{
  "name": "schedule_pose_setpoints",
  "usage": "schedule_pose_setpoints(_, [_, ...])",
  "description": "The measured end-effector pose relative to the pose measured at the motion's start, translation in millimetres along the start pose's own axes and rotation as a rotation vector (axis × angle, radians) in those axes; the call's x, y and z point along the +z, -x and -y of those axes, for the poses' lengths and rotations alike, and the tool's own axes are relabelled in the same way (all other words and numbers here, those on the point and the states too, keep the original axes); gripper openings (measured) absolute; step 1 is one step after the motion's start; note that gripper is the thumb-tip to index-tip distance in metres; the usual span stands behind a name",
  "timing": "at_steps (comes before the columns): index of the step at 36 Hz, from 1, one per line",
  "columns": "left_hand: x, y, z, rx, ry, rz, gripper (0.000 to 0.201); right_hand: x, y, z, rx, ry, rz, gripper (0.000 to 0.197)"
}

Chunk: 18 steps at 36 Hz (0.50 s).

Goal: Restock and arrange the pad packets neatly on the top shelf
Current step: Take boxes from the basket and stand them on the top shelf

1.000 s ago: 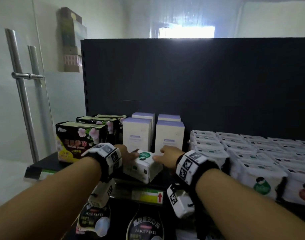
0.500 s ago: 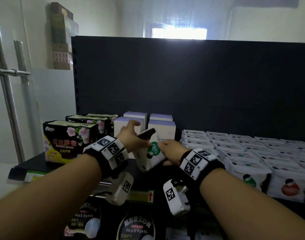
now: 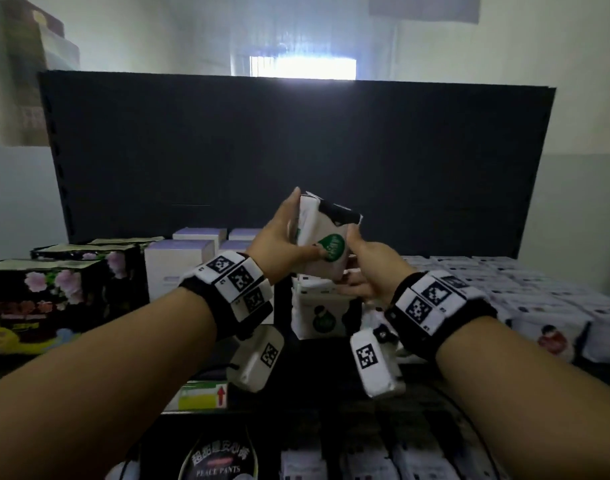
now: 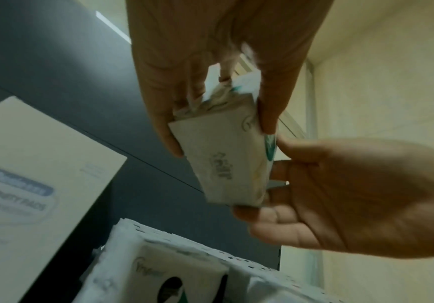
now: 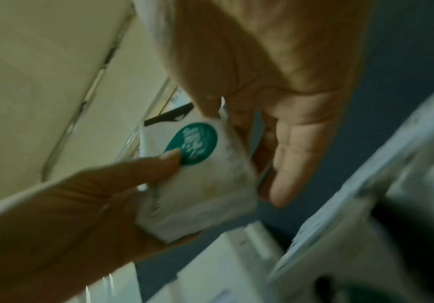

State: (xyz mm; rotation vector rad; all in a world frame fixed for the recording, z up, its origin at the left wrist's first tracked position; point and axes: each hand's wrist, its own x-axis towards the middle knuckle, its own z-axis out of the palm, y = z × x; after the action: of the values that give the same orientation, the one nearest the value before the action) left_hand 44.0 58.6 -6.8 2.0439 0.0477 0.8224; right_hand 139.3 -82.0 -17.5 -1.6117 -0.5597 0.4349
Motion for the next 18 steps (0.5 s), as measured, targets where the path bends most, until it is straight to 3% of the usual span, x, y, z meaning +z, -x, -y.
schedule_pose_setpoints(3, [2.9,-1.0,0.1,-0.076,-0.198,0.077,0.1,-32.5,1.9,-2.5,-0.155,0.541,-0.079,0.064])
schedule_pose_setpoints(5, [4.2,1.3,3.7,-0.131,-0.378,0.153,0.09,-50.4,4.5,-7.3,-0.228,0.71,-0.073,0.05])
schedule_pose_setpoints(9, [11.2,12.0,13.5,-0.13,-0.677,0.325,0.075,-71.5,5.0,-20.2,-0.094,1.063,0.036,0.059])
schedule_pose_setpoints(12, [17.7,16.8,19.2,-0.138,-0.777,0.447,0.072,-72.9,4.6,-30.0,0.005,1.151,0.106,0.065])
schedule_pose_setpoints(15, [26.6,18.9,22.9,-0.14,-0.904,0.569,0.074,-71.7,4.5,-33.2,0.011,1.204,0.139,0.065])
schedule_pose_setpoints(18, [36.9,20.5,27.2,-0.135,-0.976,0.59,0.073,-70.3,6.7,-27.9,0.003,1.306,0.182,0.066])
